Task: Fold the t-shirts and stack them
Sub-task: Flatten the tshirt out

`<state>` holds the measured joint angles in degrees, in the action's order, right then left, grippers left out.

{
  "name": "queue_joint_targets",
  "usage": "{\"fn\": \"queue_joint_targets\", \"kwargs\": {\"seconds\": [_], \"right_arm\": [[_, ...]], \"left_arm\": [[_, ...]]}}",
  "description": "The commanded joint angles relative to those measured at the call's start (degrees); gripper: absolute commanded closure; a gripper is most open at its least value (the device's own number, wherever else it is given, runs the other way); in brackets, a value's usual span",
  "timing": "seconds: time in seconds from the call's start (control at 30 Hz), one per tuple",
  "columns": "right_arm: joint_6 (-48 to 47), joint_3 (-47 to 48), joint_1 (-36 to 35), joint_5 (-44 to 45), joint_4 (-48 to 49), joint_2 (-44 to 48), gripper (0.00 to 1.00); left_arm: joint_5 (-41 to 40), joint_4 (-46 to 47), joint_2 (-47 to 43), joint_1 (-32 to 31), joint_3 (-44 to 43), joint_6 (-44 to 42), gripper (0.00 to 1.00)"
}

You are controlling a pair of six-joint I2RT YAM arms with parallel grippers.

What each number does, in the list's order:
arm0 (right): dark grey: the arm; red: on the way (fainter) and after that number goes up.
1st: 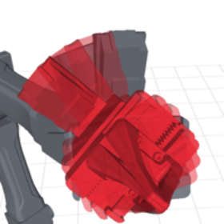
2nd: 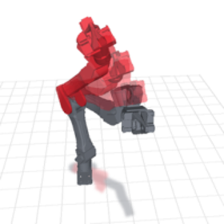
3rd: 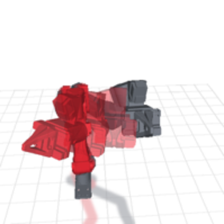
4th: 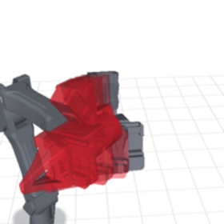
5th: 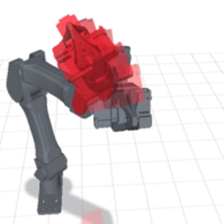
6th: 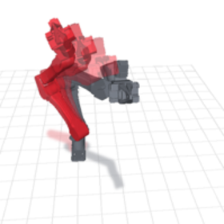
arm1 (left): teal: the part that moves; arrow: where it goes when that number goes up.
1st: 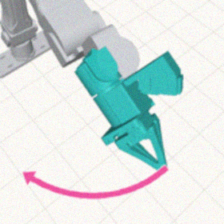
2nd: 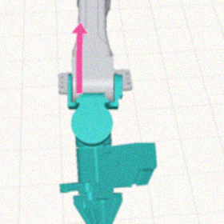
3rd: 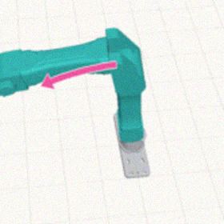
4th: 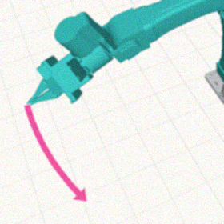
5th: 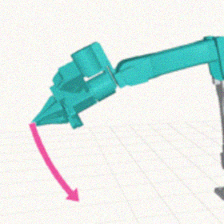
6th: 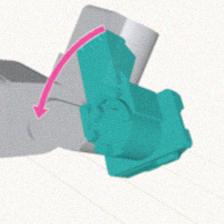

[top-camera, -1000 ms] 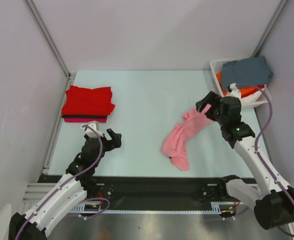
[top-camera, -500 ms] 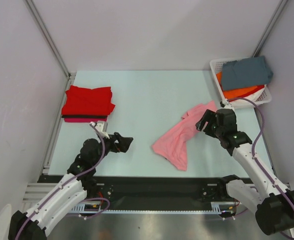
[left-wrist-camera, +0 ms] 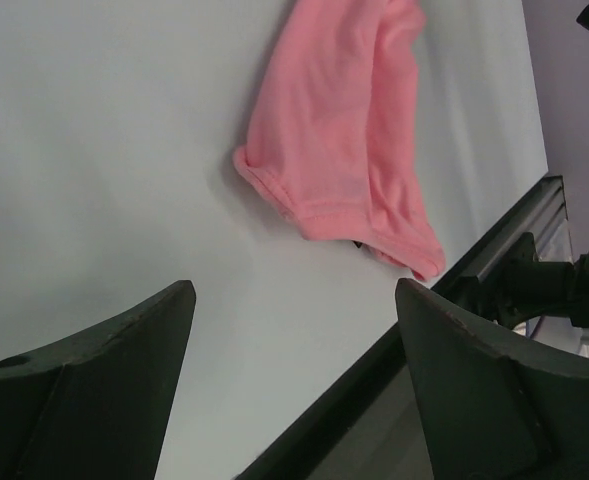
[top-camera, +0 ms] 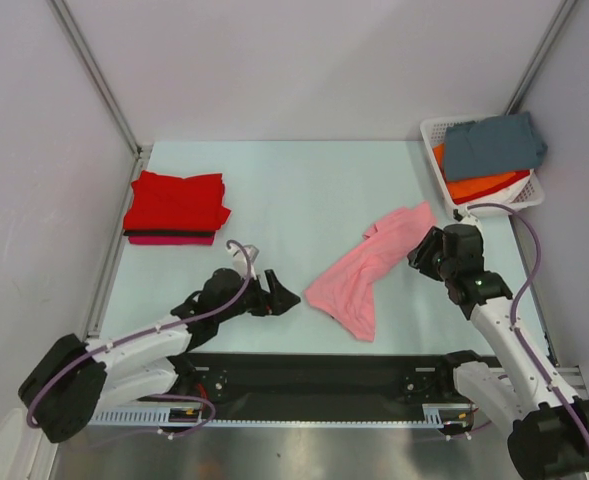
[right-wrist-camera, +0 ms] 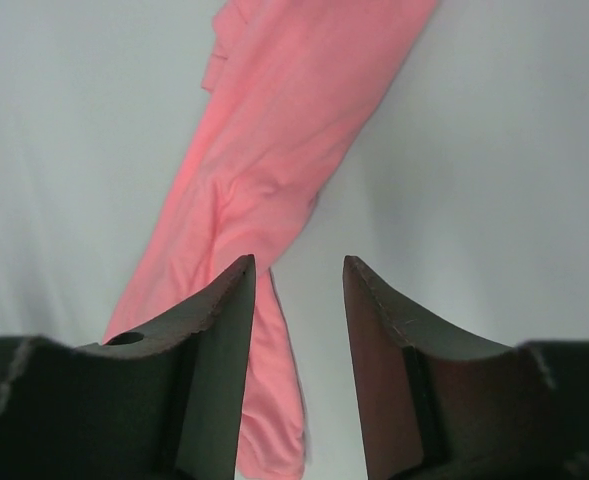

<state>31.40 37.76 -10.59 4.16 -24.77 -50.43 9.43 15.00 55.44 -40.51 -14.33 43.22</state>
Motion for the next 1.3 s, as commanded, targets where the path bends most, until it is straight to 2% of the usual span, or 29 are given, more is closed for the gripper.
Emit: {"fn": "queue_joint_targets", "kwargs": {"seconds": [0.0,0.13,0.27,0.53,0.57,0.63,0.67,0.73,0.77,0.8,0.97,1.0,1.13,1.23,1.27], "right_arm": [[-1.43,-0.93,0.22,-1.70,1.40,2.09,0.55],[-1.43,-1.37,0.31,-1.62,0.96,3.85,0.55],[-0.81,-1.28,0.31,-1.17,-0.27,5.69,0.55],[-0.63,-1.55,0.22,-3.20,0.52,7.19,0.54],[-0.72,-1.46,0.31,-3.28,0.60,7.02,0.54],[-0.64,-1.20,0.31,-3.02,0.43,6.58,0.54],[-0.37,-1.28,0.31,-3.11,0.78,6.58,0.54],[-0.20,-1.72,0.31,-3.55,1.83,6.23,0.54],[-0.20,-2.16,0.31,-5.03,2.97,5.70,0.54],[-0.02,-2.16,0.31,-5.65,3.41,5.18,0.54],[-0.11,-1.64,0.22,-7.76,8.67,0.09,0.52],[-0.37,-0.50,0.13,-8.29,9.39,-2.45,0.51],[-1.60,5.38,-1.71,-5.67,9.57,-11.25,0.50],[-3.27,11.53,-4.34,-1.01,7.56,-17.75,0.45],[-3.36,12.85,-5.83,0.48,5.98,-19.42,0.44]], "left_arm": [[-0.73,7.48,4.84,-2.90,-3.25,7.04,0.13],[-0.29,11.00,10.82,-3.34,-4.74,9.51,0.19],[2.43,16.18,18.28,-3.61,-6.50,11.71,0.41],[3.05,22.60,30.76,-5.71,-11.51,14.34,0.42],[3.14,23.22,31.48,-5.81,-11.86,14.52,0.45],[2.96,24.97,33.41,-5.89,-12.30,14.70,0.55],[2.79,25.68,33.68,-5.89,-12.13,14.96,0.68],[2.52,28.66,34.03,-5.89,-11.52,14.88,0.82],[2.70,29.46,34.03,-5.89,-11.34,14.70,0.94],[2.96,30.25,33.77,-5.89,-11.16,13.83,0.99],[-0.28,25.00,27.89,-8.96,-10.02,7.59,1.00],[-1.33,21.33,25.79,-9.84,-10.11,5.32,1.00],[-5.11,17.69,21.92,-13.44,-8.10,3.71,1.00],[-8.28,14.89,19.02,-13.89,-6.33,4.94,0.85],[-11.60,13.49,18.31,-13.89,-6.24,6.07,0.66]]}}
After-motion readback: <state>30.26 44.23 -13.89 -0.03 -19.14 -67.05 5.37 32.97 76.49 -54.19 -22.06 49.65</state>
